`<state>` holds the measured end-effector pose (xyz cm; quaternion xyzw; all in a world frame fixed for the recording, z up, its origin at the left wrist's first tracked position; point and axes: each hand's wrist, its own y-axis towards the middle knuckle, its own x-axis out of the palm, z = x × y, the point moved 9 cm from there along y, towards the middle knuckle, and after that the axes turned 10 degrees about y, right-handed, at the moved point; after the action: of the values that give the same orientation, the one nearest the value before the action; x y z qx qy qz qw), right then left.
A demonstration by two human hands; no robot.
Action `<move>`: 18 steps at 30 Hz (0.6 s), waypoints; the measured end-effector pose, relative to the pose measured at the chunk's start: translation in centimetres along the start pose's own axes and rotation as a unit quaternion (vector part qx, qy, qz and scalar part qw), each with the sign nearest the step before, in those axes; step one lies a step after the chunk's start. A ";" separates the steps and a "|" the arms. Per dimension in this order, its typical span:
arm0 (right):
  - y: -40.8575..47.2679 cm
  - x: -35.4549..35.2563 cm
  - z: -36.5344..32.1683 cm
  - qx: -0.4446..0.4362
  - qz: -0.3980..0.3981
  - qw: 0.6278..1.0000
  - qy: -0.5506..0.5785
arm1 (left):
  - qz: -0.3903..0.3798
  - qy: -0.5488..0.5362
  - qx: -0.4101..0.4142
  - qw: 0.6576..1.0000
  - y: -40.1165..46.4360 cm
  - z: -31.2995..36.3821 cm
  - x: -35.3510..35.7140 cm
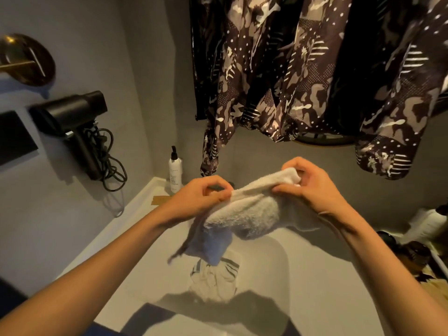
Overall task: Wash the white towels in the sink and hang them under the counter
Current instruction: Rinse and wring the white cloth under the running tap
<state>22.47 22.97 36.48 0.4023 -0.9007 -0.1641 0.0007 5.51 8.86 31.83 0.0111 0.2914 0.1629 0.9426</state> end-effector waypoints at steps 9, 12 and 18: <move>-4.6 2.7 12.3 0.333 0.088 0.889 0.302 | -0.083 -0.181 -0.328 0.923 -3.0 -10.2 7.5; -5.8 3.3 14.4 0.311 0.166 0.802 0.483 | -0.188 -0.262 -0.300 0.898 -4.0 -8.4 10.8; -11.4 8.1 16.8 0.391 0.107 0.864 0.299 | -0.023 -0.338 -0.328 0.882 -4.4 -11.5 11.5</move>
<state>23.01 15.01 16.12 0.3009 -0.8850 0.3304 0.1303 9.44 7.44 15.47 -0.2510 -0.1149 0.2139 0.9370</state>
